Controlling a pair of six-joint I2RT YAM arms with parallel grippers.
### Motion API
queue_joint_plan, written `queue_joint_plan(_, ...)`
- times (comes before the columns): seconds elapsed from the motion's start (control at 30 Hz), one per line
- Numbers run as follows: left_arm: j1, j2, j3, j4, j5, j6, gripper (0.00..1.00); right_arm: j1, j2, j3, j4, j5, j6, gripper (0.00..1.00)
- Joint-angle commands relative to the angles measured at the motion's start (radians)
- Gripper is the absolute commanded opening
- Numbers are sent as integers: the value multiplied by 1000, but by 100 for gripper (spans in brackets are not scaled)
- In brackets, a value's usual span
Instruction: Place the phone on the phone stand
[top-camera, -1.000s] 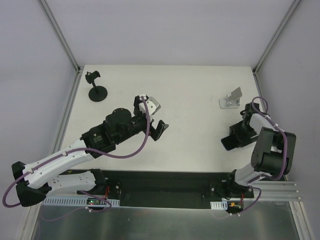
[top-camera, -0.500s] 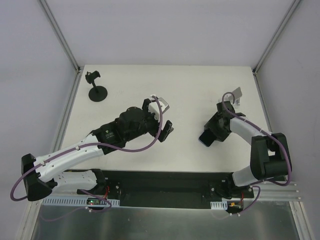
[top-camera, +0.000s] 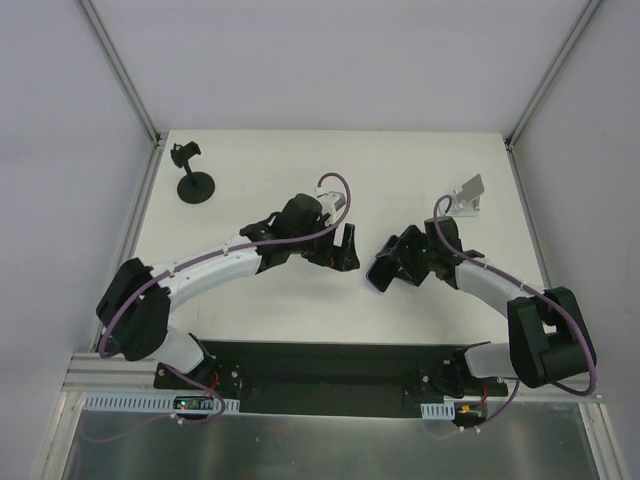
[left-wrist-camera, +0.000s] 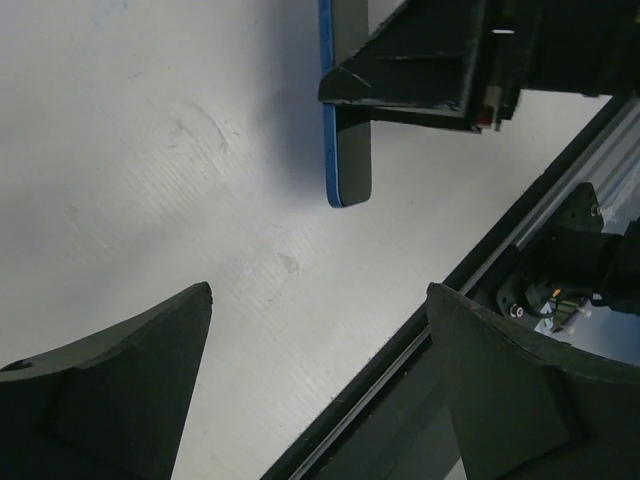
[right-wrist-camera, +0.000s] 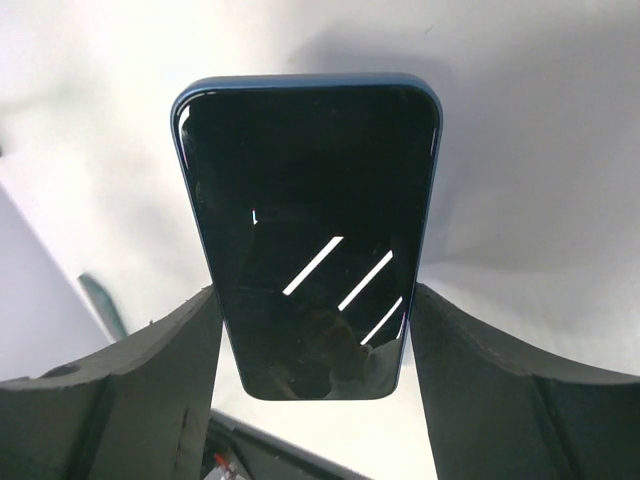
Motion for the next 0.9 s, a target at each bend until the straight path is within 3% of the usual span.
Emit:
queue_joint_plan(0.0,26,104,69,42,182,-162,88,43,-100,-7,126,-99,112,1)
queue_joint_plan(0.1,25,156,86,53,192,-179,88,61,-140,-35,171,-113,177,1)
queue_joint_plan(0.17,26,190,98,57,203,-188,81,73,-171,-38,176,-115,197,1)
queue_joint_plan(0.57,25,296,187,77,228,-195,34,95,-257,-1,140,-171,197,1)
queue_joint_plan(0.6,25,302,198,79,238,-190,21,95,-255,8,136,-180,188,1)
queue_joint_plan(0.67,25,302,206,76,266,-175,3,93,-252,21,130,-207,124,14)
queue_joint_plan(0.7,25,297,206,77,268,-164,0,92,-251,45,116,-213,87,29)
queue_joint_plan(0.73,26,288,204,77,269,-152,0,84,-251,59,96,-248,42,62)
queue_joint_plan(0.8,39,248,184,77,277,-123,0,34,-248,82,76,-329,-117,90)
queue_joint_plan(0.83,46,233,177,80,287,-113,0,9,-245,108,64,-437,-180,99)
queue_joint_plan(0.87,60,202,168,83,345,-94,0,-46,-254,110,45,-481,-231,97)
